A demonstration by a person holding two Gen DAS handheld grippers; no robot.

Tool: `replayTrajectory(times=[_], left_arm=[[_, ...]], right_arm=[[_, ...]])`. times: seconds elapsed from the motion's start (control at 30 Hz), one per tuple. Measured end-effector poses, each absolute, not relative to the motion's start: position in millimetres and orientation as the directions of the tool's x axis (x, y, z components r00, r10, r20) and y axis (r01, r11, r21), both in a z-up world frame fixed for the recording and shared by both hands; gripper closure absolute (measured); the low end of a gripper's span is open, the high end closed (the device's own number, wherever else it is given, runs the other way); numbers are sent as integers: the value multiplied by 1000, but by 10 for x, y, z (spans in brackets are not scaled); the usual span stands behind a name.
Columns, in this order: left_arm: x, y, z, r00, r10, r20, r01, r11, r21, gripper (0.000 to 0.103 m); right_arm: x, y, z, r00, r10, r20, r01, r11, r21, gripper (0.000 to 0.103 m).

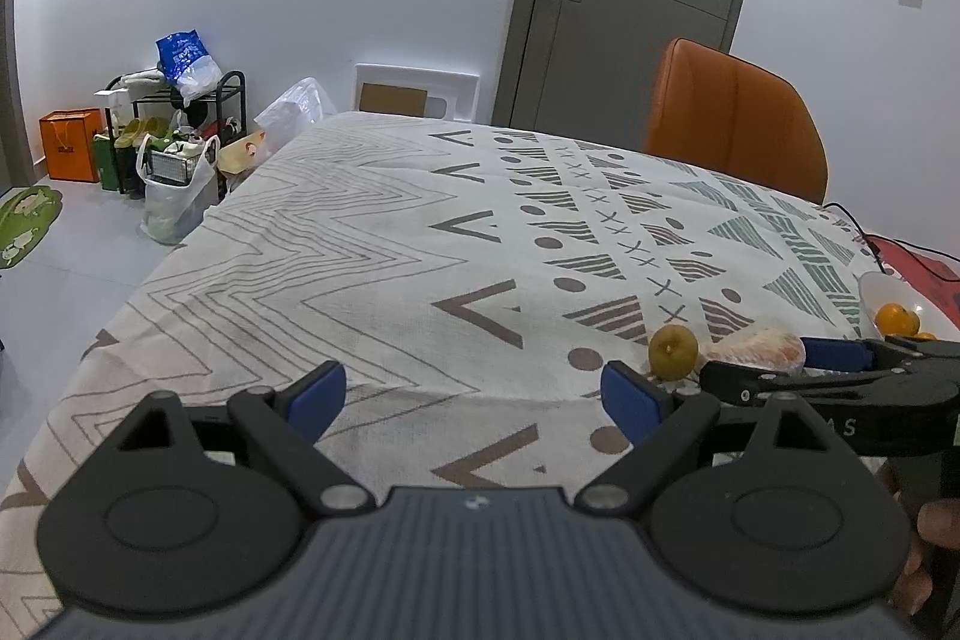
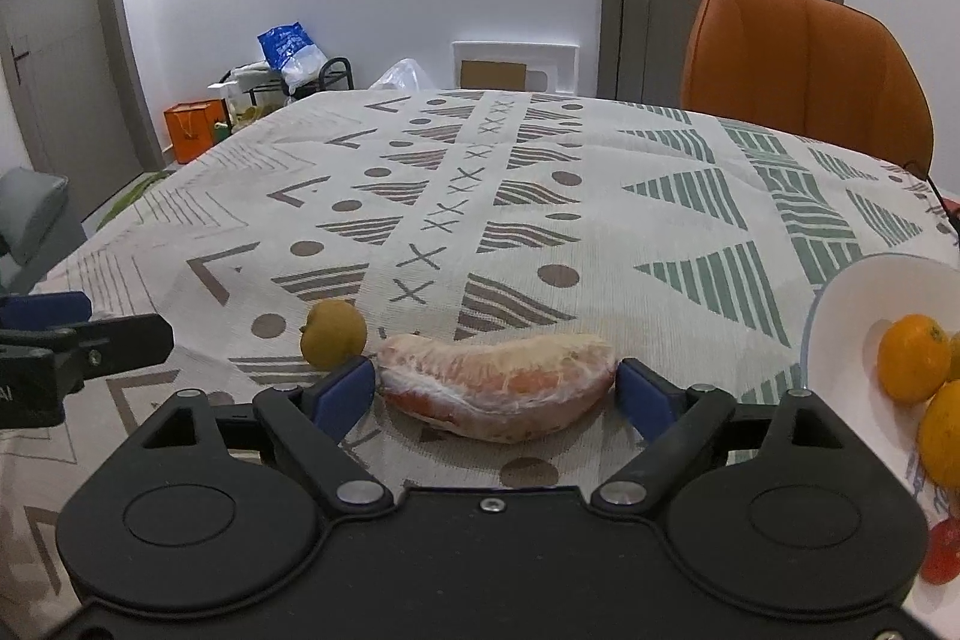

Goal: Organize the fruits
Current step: 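Lift the pomelo segment with the right tool while the left tool grasps the brown round fruit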

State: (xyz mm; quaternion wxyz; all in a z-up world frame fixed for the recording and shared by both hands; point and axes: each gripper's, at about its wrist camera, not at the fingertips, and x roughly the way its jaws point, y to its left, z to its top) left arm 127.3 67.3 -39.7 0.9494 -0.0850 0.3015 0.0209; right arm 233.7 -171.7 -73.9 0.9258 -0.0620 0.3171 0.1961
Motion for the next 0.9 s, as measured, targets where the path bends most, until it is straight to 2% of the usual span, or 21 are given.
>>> replayTrajectory(times=[0.17, 0.57, 0.77, 0.9], left_arm=[[1283, 669, -394, 818, -14, -575, -87, 985, -148, 12], [1391, 466, -330, 829, -56, -556, -39, 987, -157, 13], [1449, 278, -316, 832, -80, -548, 1, 990, -144, 15], [1486, 172, -314, 833, -97, -544, 25, 990, -138, 21]], right_arm=[[2338, -1733, -721, 725, 330, -605, -409, 913, 8, 21], [2164, -1979, -510, 754, 367, -545, -408, 912, 49, 22], [2086, -2140, -414, 773, 377, -510, -394, 916, 80, 22], [2049, -2263, -366, 786, 371, -494, -378, 921, 91, 22]])
